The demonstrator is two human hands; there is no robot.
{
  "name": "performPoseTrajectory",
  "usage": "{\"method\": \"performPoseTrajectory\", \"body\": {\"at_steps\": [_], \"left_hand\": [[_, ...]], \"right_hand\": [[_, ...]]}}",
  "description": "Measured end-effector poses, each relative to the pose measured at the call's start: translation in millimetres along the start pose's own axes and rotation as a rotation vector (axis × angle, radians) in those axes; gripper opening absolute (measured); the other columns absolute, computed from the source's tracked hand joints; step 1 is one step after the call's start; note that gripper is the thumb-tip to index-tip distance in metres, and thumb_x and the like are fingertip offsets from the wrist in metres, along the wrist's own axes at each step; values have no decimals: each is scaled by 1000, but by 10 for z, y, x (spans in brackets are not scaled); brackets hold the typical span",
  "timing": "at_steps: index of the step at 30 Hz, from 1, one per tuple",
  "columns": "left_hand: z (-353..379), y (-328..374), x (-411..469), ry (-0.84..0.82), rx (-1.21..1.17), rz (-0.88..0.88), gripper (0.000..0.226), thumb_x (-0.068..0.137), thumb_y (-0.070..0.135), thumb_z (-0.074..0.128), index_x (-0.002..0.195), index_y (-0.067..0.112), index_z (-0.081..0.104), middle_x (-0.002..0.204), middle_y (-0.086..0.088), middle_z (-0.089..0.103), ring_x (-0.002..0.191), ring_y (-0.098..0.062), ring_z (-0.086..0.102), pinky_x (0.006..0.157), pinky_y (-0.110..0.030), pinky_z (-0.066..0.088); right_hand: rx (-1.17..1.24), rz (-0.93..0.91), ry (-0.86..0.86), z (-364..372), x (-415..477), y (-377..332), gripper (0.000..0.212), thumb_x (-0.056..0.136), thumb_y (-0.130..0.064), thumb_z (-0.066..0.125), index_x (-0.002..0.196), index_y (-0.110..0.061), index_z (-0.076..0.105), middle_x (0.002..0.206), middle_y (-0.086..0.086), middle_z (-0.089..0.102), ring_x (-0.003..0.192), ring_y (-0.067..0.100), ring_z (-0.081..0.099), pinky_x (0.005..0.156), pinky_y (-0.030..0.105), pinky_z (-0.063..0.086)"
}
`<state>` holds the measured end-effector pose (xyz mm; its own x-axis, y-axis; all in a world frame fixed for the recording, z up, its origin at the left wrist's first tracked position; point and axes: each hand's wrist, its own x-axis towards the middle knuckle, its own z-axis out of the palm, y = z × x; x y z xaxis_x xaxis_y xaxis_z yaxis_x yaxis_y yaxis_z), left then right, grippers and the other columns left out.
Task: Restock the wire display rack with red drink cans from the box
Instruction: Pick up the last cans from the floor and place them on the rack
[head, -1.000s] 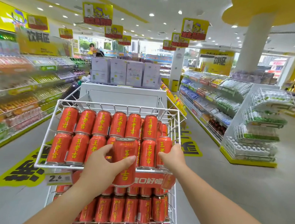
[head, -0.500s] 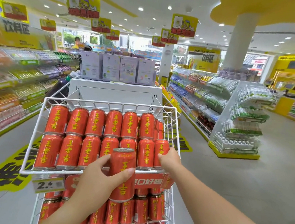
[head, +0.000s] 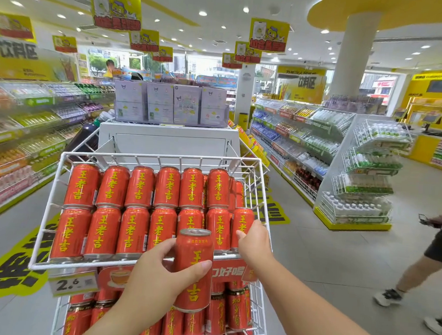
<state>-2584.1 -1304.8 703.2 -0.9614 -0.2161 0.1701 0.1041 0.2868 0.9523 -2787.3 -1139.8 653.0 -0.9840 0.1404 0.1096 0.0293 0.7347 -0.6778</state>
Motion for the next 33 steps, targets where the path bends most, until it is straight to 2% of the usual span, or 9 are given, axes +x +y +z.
{"method": "performPoseTrajectory", "body": {"at_steps": [2, 6, 12, 16, 19, 23, 27, 31, 33], "left_hand": [[11, 13, -7, 3, -7, -4, 49, 67, 50, 87, 111, 31, 76, 105, 11, 78, 95, -9, 75, 85, -34, 61], [33, 41, -30, 6, 2, -14, 44, 69, 44, 86, 109, 31, 76, 101, 12, 78, 91, -9, 76, 79, -29, 61], [68, 26, -16, 32, 15, -19, 39, 69, 44, 86, 106, 34, 76, 99, 17, 77, 90, -4, 74, 66, -18, 58], [92, -4, 1, 24, 4, -31, 42, 67, 46, 86, 106, 34, 76, 100, 16, 77, 90, -6, 75, 68, -21, 59], [120, -14, 12, 13, -1, -40, 43, 67, 47, 86, 107, 33, 76, 100, 13, 78, 91, -7, 75, 72, -25, 60], [180, -48, 59, 5, -2, -35, 47, 66, 52, 86, 108, 34, 76, 102, 13, 78, 94, -10, 75, 82, -34, 62], [213, -88, 137, -4, -7, -18, 55, 64, 62, 88, 110, 36, 75, 106, 14, 76, 98, -10, 74, 85, -35, 61], [227, -118, 211, -6, -42, -6, 61, 60, 64, 87, 112, 34, 75, 106, 10, 78, 100, -12, 74, 87, -38, 61], [235, -96, 224, -3, -50, -12, 54, 65, 55, 90, 110, 30, 75, 103, 7, 78, 97, -14, 75, 85, -39, 62]], "right_hand": [[-11, -25, 23, 11, -6, 39, 26, 97, -32, 61, 106, -8, 57, 104, 8, 60, 94, 27, 63, 82, 42, 54], [28, -36, 23, 17, -4, 60, 23, 96, -34, 62, 104, -12, 59, 99, 4, 62, 95, 26, 64, 85, 44, 55], [-61, -36, 3, -16, 3, 58, 30, 98, -30, 60, 114, -8, 48, 108, 8, 63, 98, 25, 65, 81, 42, 55], [-117, -34, 2, 35, 10, 78, 12, 99, -16, 58, 92, -10, 51, 101, 4, 68, 87, 19, 68, 71, 39, 58], [-195, -71, -17, 4, -19, 51, 21, 100, -23, 58, 103, -3, 63, 97, 6, 61, 87, 21, 70, 70, 33, 56], [-207, -108, -46, -46, -22, 63, 14, 98, -5, 55, 108, -4, 64, 90, 2, 63, 90, 15, 67, 72, 25, 53], [-184, -179, -17, -27, -32, 94, 16, 96, 0, 49, 110, -2, 58, 106, 13, 64, 99, 24, 67, 84, 35, 57], [-184, -213, 32, -71, -55, 80, 42, 90, 9, 47, 126, -12, 46, 99, 10, 57, 86, 25, 64, 72, 35, 55], [-176, -228, -13, -107, -100, 73, 41, 90, 8, 49, 123, -15, 45, 100, 10, 56, 85, 26, 63, 72, 36, 54]]}}
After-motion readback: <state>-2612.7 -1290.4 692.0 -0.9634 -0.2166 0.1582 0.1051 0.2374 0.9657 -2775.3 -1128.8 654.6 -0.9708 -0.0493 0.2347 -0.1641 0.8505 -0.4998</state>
